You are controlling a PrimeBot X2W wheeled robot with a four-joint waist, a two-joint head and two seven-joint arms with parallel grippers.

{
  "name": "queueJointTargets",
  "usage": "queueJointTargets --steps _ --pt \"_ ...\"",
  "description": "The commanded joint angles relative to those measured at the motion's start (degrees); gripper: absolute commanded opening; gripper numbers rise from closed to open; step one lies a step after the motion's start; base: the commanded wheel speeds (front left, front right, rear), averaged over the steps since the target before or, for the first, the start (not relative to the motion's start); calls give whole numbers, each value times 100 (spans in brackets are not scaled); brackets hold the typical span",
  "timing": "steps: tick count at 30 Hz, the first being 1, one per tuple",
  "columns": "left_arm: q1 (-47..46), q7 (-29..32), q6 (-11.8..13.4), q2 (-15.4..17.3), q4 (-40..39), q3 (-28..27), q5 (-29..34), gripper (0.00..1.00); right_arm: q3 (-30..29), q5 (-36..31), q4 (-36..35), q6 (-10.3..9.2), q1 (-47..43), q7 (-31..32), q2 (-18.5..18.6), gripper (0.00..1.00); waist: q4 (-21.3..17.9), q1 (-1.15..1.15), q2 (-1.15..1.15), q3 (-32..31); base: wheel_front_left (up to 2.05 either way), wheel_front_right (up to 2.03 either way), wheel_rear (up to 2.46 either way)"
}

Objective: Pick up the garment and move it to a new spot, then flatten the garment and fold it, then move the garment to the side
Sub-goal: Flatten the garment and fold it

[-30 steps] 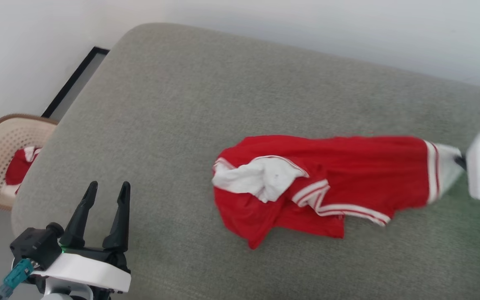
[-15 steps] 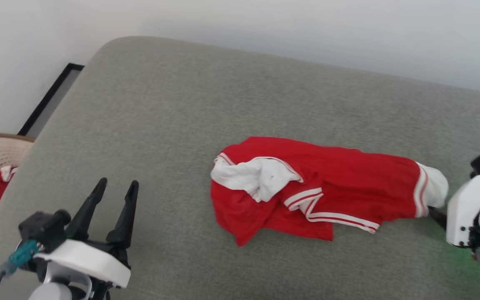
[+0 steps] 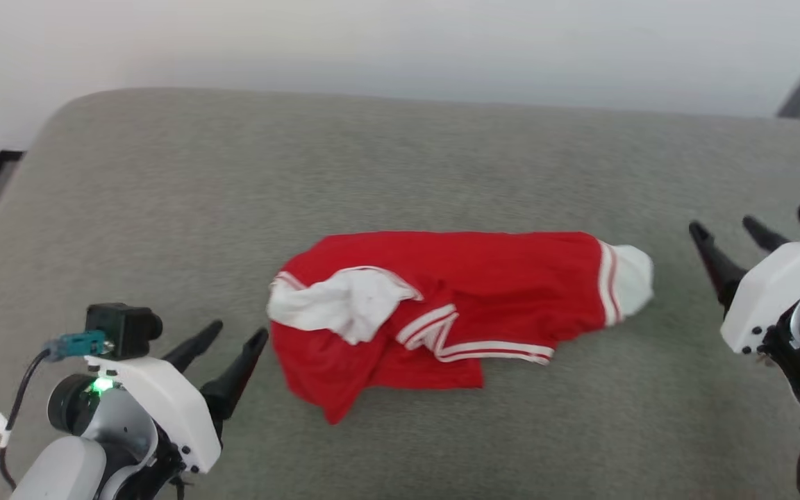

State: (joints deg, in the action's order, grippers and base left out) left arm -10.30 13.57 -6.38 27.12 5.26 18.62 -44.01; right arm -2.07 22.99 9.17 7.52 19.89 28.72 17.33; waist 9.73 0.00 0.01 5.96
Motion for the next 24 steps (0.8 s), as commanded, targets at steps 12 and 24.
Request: queueJointTargets --steps 12,24 --pt "-207 1214 538 163 700 51 -359 100 -256 -711 -1301 -5 -574 -1783 -877 100 -1121 0 -1 359 0 0 0" --pt "-603 1864 523 92 1741 263 -487 0 -90 -680 -1414 -4 -903 -2339 -1307 100 -1527 0 -1 562 0 0 0"
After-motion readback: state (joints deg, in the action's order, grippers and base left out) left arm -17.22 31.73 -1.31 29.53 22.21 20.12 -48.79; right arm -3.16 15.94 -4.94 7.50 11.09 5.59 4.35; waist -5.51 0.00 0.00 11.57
